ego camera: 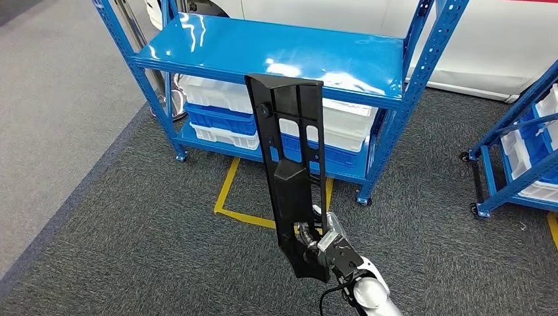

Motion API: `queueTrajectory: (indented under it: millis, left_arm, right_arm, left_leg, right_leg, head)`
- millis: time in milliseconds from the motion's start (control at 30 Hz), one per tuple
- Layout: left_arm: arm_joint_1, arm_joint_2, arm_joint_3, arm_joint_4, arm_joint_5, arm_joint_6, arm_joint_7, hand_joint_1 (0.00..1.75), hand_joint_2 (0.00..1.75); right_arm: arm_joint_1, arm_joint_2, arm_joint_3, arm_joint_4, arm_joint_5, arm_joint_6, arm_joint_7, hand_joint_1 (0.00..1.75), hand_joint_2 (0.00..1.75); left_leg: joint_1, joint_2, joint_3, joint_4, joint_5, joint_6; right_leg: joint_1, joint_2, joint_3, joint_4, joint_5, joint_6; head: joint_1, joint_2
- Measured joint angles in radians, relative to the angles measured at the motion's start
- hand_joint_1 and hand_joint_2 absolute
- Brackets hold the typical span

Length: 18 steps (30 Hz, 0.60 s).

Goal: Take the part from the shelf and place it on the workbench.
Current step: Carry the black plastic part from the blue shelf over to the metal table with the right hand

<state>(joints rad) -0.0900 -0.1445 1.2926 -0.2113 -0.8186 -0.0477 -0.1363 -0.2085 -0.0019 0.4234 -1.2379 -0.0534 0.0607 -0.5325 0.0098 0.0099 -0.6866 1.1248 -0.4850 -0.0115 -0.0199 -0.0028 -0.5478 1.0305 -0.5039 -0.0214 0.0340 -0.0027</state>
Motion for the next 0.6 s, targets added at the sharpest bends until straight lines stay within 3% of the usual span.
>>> queueTrajectory:
  millis: [67,133,167,200,267,300,400,467,567,600]
  left_arm:
    - [0.001,0.0,0.0,0.0,0.0,0.0,0.001,0.0,1.75]
    - [0.001,0.0,0.0,0.0,-0.001,-0.001,0.001,0.0,1.75]
    - [0.001,0.0,0.0,0.0,-0.002,-0.001,0.002,0.0,1.75]
    - [0.001,0.0,0.0,0.0,-0.002,-0.001,0.002,0.0,1.75]
    - [0.0,0.001,-0.001,0.0,-0.002,0.0,0.002,0.0,1.75]
    - [-0.001,0.001,-0.001,0.0,-0.003,0.0,0.002,0.0,1.75]
    - [-0.001,0.002,-0.002,0.0,-0.003,0.0,0.002,0.0,1.75]
    - [-0.001,0.002,-0.002,0.0,-0.003,0.0,0.003,0.0,1.75]
    - [-0.001,0.001,-0.002,0.0,-0.003,0.0,0.003,0.0,1.75]
    - [-0.001,0.001,-0.002,0.0,-0.003,0.0,0.003,0.0,1.75]
  right_arm:
    - [0.002,-0.001,0.0,0.0,0.0,0.0,0.0,1.75,1.75]
    - [0.005,-0.002,0.0,0.0,0.0,0.0,0.0,1.75,1.75]
    - [0.007,-0.002,0.0,0.0,0.0,0.0,0.0,1.75,1.75]
    - [0.008,-0.002,0.0,0.0,0.001,0.0,0.0,1.75,1.75]
    - [0.009,-0.002,0.0,-0.002,0.001,0.0,-0.001,1.75,1.75]
    - [0.008,-0.002,0.0,-0.002,0.001,0.0,-0.001,1.75,1.75]
    - [0.008,-0.003,0.0,-0.005,0.001,0.0,-0.001,1.75,1.75]
    - [0.008,-0.005,0.0,-0.007,0.001,0.0,-0.002,1.75,1.75]
    - [0.012,-0.008,0.0,-0.008,0.001,0.0,-0.002,1.75,1.75]
    - [0.014,-0.009,0.0,-0.008,0.002,0.0,-0.002,1.75,1.75]
  left_leg:
    - [0.002,0.0,-0.035,0.118,-0.073,-0.005]
    - [0.002,0.0,-0.029,0.162,-0.081,-0.006]
    - [0.002,0.0,0.001,0.131,-0.061,-0.004]
    - [0.002,-0.001,0.047,0.07,-0.036,0.0]
    - [-0.002,-0.002,0.133,-0.061,-0.013,0.011]
    - [-0.005,-0.002,0.155,-0.099,-0.012,0.016]
    - [-0.007,-0.002,0.159,-0.126,-0.007,0.032]
    - [-0.003,0.001,0.159,-0.138,0.007,0.047]
    - [-0.005,0.002,0.149,-0.14,0.017,0.06]
    - [-0.006,0.0,0.145,-0.137,0.017,0.061]
  right_leg:
    - [0.002,-0.001,-0.018,0.001,0.013,-0.004]
    - [0.004,-0.001,-0.034,0.001,0.026,-0.002]
    - [0.005,0.0,-0.04,0.002,0.031,-0.001]
    - [0.005,0.0,-0.044,0.002,0.035,0.001]
    - [0.007,0.001,-0.049,0.002,0.043,0.009]
    - [0.007,0.001,-0.05,0.002,0.046,0.014]
    - [0.007,-0.001,-0.052,0.0,0.056,0.033]
    - [0.008,0.0,-0.068,0.032,0.03,0.042]
    - [0.007,0.002,-0.144,0.206,-0.068,0.049]
    - [0.006,0.002,-0.163,0.253,-0.083,0.05]
  head:
    - [0.0,0.0]
    - [0.0,0.0]
    - [0.0,0.0]
    - [0.0,0.0]
    - [0.0,0.0]
    - [0.0,0.0]
    - [0.0,0.0]
    - [0.001,0.0]
    - [0.002,0.0]
    - [0.002,0.0]
